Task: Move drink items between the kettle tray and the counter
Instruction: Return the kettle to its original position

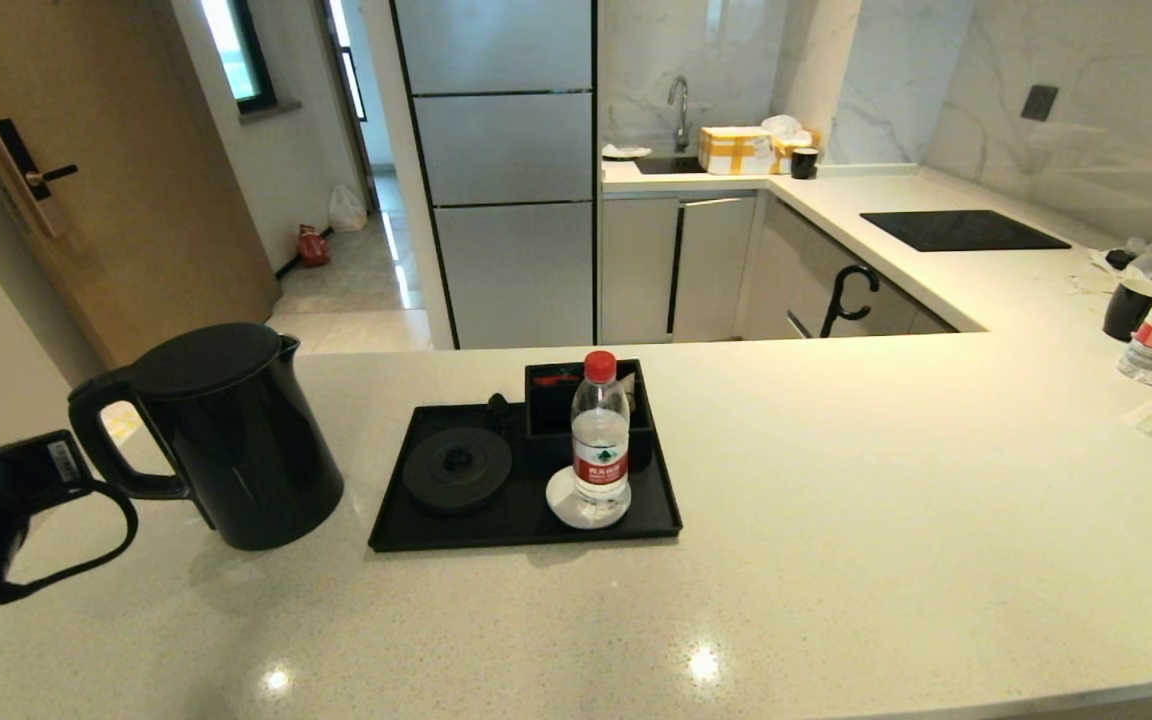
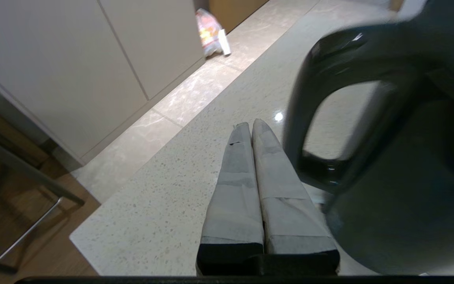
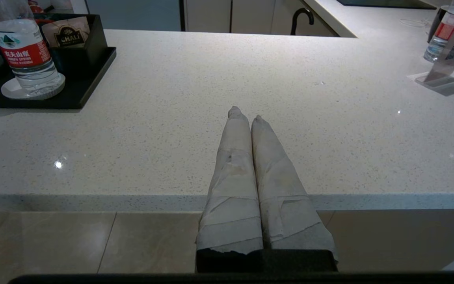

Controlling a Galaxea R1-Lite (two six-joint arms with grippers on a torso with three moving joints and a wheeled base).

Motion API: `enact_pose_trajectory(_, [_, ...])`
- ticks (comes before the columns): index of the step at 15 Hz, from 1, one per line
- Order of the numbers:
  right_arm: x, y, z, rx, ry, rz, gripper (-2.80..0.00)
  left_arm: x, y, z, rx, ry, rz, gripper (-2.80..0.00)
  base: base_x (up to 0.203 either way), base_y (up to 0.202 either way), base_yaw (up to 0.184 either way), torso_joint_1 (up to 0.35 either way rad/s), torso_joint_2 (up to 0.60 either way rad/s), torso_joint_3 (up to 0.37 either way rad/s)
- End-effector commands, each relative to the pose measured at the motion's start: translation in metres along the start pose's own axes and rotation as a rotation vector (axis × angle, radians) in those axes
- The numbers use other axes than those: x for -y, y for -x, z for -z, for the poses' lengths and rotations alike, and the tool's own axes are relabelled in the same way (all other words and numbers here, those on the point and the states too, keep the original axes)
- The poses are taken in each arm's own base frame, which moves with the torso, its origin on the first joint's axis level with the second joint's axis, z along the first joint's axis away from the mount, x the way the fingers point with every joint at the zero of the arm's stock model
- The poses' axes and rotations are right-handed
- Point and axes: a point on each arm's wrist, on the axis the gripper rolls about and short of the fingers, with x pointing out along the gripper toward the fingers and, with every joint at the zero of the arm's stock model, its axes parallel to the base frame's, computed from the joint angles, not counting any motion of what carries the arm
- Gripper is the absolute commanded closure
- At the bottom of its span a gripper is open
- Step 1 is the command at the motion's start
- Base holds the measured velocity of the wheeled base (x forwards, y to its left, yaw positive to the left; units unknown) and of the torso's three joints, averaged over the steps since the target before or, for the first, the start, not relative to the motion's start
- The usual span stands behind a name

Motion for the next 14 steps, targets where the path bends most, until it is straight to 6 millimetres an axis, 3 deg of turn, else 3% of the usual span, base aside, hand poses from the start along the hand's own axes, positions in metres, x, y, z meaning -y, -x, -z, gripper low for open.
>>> enact_pose_trajectory(1, [0.0, 0.0, 0.0, 0.0, 0.001, 0.0, 0.0, 0.005, -0.022, 0.025, -0.055, -0.024, -0.022, 0.0, 0.0, 0.0, 0.0, 0.0, 0.0, 0.0])
enact_pose_trajectory(5, [0.0, 0.0, 0.0, -0.001, 0.001, 0.0, 0.0, 0.005, -0.023, 0.029, -0.065, -0.026, -0.027, 0.0, 0.0, 0.0, 0.0, 0.0, 0.0, 0.0])
enact_pose_trajectory(6, [0.0, 0.0, 0.0, -0.001, 0.001, 0.0, 0.0, 0.005, -0.024, 0.032, -0.075, -0.032, -0.028, -1.5, 0.0, 0.0, 0.0, 0.0, 0.0, 0.0])
enact_pose_trajectory(7, [0.0, 0.0, 0.0, 0.0, 0.001, 0.0, 0.0, 0.006, -0.026, 0.036, -0.088, -0.04, -0.027, -2.8, 0.0, 0.0, 0.0, 0.0, 0.0, 0.0])
enact_pose_trajectory(14, [0.0, 0.0, 0.0, -0.001, 0.001, 0.0, 0.0, 0.006, -0.022, 0.037, -0.089, -0.042, -0.02, -2.8, 0.0, 0.0, 0.0, 0.0, 0.0, 0.0])
